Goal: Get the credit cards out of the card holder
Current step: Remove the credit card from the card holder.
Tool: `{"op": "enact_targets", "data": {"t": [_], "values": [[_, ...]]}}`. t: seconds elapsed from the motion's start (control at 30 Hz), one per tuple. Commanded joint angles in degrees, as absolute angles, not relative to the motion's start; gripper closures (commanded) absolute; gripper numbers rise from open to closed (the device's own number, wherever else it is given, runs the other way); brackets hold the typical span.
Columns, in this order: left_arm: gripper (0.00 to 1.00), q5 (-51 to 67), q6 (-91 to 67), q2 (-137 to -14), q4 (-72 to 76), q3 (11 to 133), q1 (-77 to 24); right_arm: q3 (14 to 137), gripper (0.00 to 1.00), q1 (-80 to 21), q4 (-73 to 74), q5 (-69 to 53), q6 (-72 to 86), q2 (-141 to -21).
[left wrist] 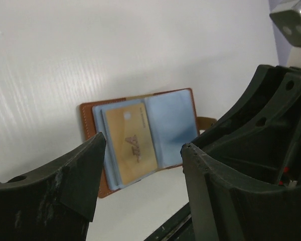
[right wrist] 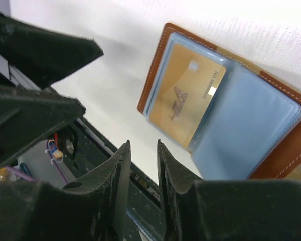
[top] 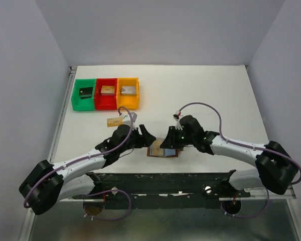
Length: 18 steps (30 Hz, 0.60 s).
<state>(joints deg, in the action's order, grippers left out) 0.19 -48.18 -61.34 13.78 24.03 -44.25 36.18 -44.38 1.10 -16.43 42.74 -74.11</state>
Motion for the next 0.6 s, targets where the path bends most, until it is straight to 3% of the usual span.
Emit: {"op": "enact_targets", "data": {"t": [0.0, 0.57], "values": [[0.28, 2.2, -50.1, -63.71, 15.91, 21.18, -44.12, 35.68, 0.63, -44.65, -5.18, -18.1, 46.66, -79.97], [0.35, 3.69, -49.75, -67.94, 18.37, 20.74, -44.12, 34.28, 0.53, -44.56, -4.04, -12.92, 46.67, -84.37]]}}
